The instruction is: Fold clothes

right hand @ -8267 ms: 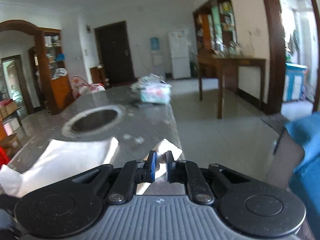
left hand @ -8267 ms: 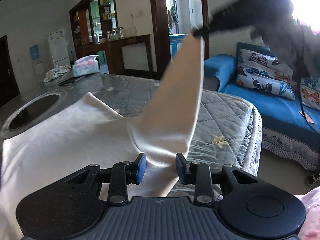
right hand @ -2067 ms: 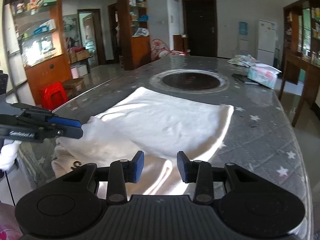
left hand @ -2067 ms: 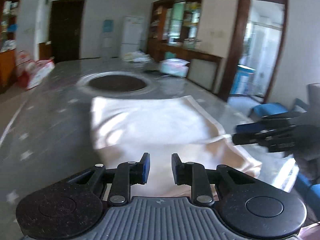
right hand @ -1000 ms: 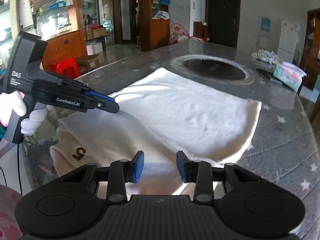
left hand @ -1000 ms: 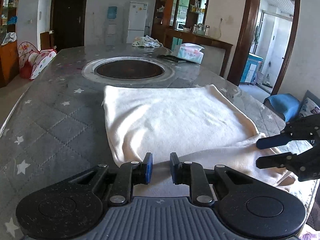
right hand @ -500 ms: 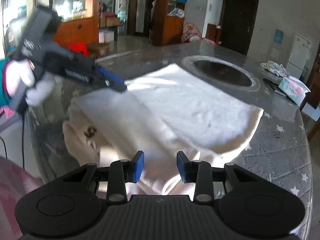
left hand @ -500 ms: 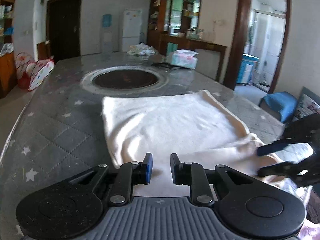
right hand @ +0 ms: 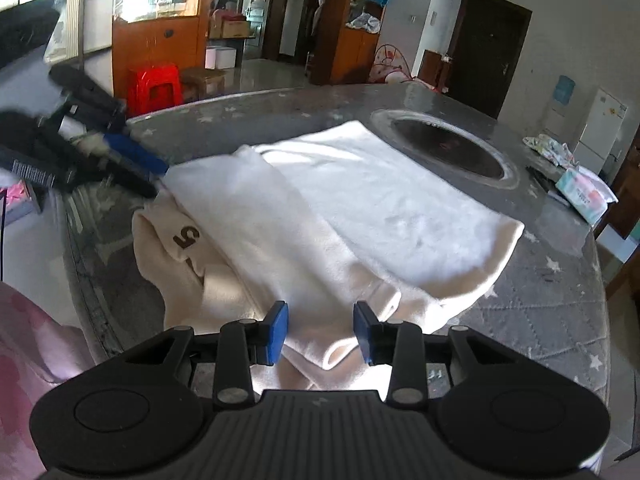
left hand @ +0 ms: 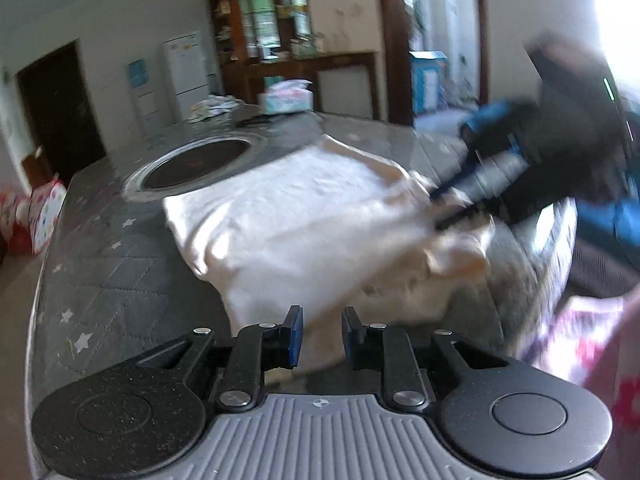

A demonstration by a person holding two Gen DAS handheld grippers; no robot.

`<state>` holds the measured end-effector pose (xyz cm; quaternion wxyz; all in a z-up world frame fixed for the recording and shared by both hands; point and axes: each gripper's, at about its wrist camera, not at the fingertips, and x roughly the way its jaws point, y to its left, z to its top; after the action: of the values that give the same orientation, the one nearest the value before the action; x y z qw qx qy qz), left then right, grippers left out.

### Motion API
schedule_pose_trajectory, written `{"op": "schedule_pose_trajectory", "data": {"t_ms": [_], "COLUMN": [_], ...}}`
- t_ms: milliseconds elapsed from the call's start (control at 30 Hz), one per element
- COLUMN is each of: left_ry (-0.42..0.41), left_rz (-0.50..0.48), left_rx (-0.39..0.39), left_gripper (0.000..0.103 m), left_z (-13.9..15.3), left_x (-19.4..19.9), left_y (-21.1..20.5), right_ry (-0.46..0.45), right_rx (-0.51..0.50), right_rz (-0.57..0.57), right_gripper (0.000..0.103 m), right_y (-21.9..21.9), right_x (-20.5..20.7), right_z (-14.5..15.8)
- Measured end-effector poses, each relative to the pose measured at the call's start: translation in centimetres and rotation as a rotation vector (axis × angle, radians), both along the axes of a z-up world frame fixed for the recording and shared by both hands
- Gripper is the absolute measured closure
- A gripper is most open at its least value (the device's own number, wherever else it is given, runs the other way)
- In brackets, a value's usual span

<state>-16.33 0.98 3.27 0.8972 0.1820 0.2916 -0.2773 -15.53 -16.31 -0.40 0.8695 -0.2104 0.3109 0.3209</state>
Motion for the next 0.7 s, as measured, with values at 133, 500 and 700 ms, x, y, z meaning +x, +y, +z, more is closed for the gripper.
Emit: {"op": "schedule_pose_trajectory", "data": {"t_ms": [133,500,700], "left_ry": [-0.060,-0.165,-0.194], "left_rz": [-0.065,-0.155,-0.185], "left_rx": [0.081,0.124,0.127], "left_gripper": [0.079,0.077,0.080], "left_z": [-1.1,-2.8,-3.0], "left_x": [-0.8,-1.1,-1.3], "left_y": [-1.4,-3.2,-3.0], "right_ry": [-0.003,-0.025,-0.039], "right_rx": [-0.020,-0.115,-0.174], "right_rz": [0.018,0.132,0.202], "right_gripper": [0.067,0.057,0.053], "right_y": [-0.1,0.4,0.8], "right_x": [-0.7,-3.2,-4.3], "right_z": [0.6,0.9,0.5]}}
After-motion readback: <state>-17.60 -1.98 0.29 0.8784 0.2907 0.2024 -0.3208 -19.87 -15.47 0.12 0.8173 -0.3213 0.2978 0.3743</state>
